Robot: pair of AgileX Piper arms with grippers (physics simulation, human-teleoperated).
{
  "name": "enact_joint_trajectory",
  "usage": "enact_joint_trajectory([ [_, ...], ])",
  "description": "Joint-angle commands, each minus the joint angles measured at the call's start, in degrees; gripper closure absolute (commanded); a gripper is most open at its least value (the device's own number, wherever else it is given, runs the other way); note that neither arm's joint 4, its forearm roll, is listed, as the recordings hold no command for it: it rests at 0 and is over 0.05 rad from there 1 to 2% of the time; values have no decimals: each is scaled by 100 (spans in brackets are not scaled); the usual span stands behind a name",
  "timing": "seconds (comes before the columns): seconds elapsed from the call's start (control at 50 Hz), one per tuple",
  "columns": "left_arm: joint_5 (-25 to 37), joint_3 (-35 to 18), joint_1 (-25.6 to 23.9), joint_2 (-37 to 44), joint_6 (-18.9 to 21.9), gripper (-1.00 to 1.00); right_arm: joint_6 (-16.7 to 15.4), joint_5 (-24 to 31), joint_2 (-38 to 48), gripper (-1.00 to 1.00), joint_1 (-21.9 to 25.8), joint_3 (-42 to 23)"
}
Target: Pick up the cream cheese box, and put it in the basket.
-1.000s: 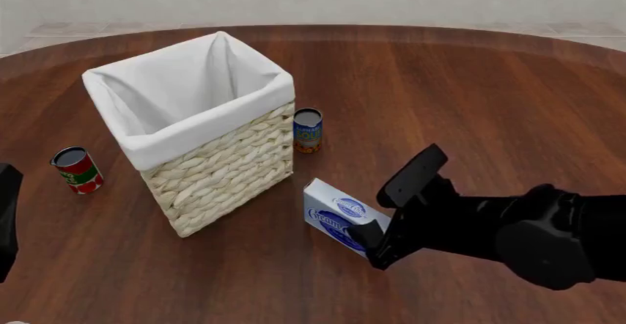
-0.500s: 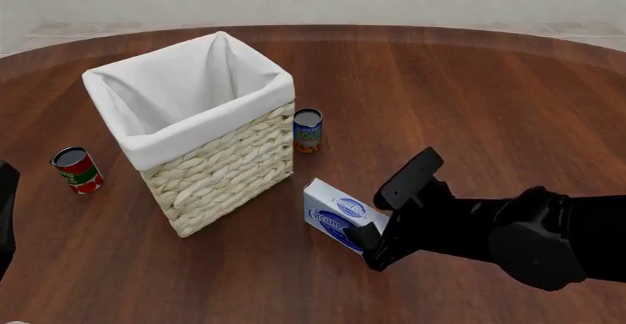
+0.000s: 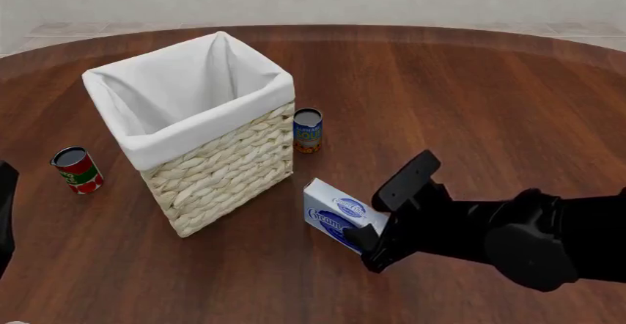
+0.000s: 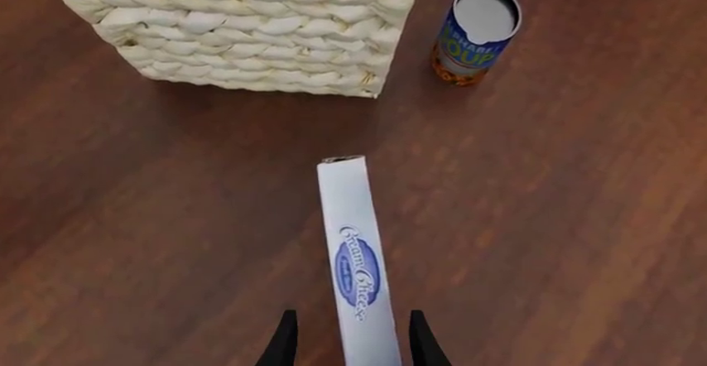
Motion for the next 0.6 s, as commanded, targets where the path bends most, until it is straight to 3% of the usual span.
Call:
enact_joint_trajectory([
  [0.02,1,-3,8,0,-7,-100,17,-59,63,-100,22,23],
  [0.6,-2,-16,39,0,-33,-100,44,-156,180,-100,4,47],
])
